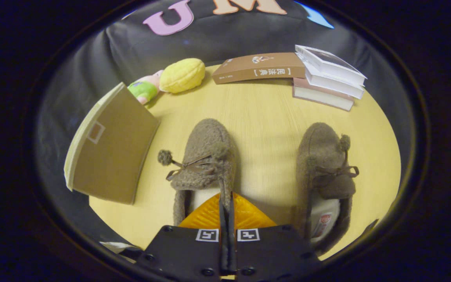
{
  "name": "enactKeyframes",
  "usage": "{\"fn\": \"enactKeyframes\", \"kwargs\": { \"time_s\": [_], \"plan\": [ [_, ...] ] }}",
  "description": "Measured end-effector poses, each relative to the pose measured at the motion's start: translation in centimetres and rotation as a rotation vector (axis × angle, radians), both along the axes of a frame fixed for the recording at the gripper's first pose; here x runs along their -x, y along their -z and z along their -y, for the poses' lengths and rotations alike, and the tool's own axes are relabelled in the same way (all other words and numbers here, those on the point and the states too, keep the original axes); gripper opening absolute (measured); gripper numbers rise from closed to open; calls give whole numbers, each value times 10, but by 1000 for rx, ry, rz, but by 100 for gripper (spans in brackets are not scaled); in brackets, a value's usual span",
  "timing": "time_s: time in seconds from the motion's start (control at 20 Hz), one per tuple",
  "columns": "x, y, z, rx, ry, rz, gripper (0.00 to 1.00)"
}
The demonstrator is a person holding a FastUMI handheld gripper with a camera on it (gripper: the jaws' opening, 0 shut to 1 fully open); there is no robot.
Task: Open the storage box then place both shoes into the box .Put the left shoe in first, then the right shoe, with the right side of both shoes facing outward in a uniform manner.
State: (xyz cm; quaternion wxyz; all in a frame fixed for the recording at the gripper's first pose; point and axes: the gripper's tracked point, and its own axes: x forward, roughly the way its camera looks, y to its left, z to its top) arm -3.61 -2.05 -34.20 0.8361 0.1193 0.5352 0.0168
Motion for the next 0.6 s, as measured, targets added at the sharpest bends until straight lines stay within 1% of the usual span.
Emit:
{"fn": "enactKeyframes", "kwargs": {
  "time_s": [0.3,0.4,0.6],
  "plan": [
    [-15,-45,-29,-188,134,11,3],
    [-24,-70,-46,-241,150,33,3],
    [-53,-125,-87,-304,134,104,3]
  ]
}}
